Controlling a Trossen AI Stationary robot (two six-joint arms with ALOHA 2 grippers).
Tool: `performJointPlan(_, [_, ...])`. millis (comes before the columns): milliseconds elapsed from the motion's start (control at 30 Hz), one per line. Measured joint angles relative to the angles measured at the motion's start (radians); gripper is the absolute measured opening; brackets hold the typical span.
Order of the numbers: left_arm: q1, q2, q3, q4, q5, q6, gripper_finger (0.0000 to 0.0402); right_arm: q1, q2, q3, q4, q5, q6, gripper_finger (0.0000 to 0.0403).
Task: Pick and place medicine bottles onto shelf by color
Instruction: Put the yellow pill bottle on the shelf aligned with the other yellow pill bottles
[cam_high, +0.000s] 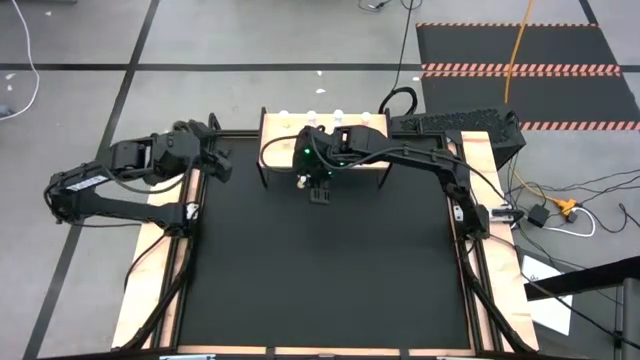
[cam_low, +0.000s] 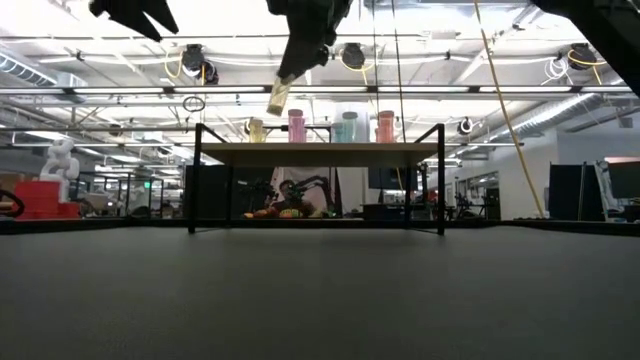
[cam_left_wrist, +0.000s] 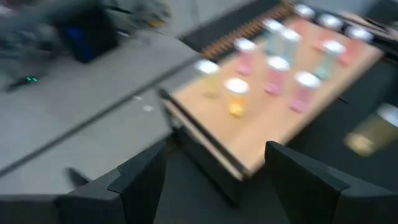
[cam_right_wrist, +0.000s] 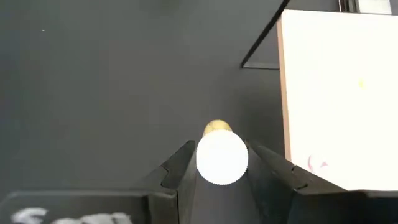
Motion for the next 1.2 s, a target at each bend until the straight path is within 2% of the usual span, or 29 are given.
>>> performJointPlan(100, [0.014, 0.016, -0.041, 0.065, 0.145, 0.050, 0.0271, -0.001, 0.000, 0.000, 0.010, 0.001, 0.005, 0.0116])
performJointPlan(267, [0.007, 0.066, -0.156, 0.332, 0.464, 0.206, 0.0271, -0.001, -0.003, 0.000, 0.005, -0.003, 0.058, 0.0116])
performJointPlan(367, [-0.003, 0.124, -0.209, 0.459, 0.543, 0.231, 0.0271, -0.001, -0.004, 0.000, 0.001, -0.006, 0.087, 0.0116])
performJointPlan(567, [-0.021, 0.262, -0.224, 0.516, 0.626, 0.318, 0.0271, 0.009, -0.036, -0.001, -0.029, -0.011, 0.108, 0.0116])
performJointPlan(733, [-0.034, 0.341, -0.225, 0.595, 0.627, 0.394, 0.0271, 0.008, -0.063, 0.000, -0.022, -0.032, 0.132, 0.0116])
performJointPlan(933, [-0.036, 0.350, -0.222, 0.768, 0.608, 0.369, 0.0271, 0.006, -0.062, 0.000, -0.048, -0.031, 0.162, 0.0116])
performJointPlan(1200, [-0.040, 0.342, -0.223, 0.792, 0.591, 0.373, 0.0271, 0.006, -0.062, -0.011, -0.013, -0.029, 0.244, 0.0116])
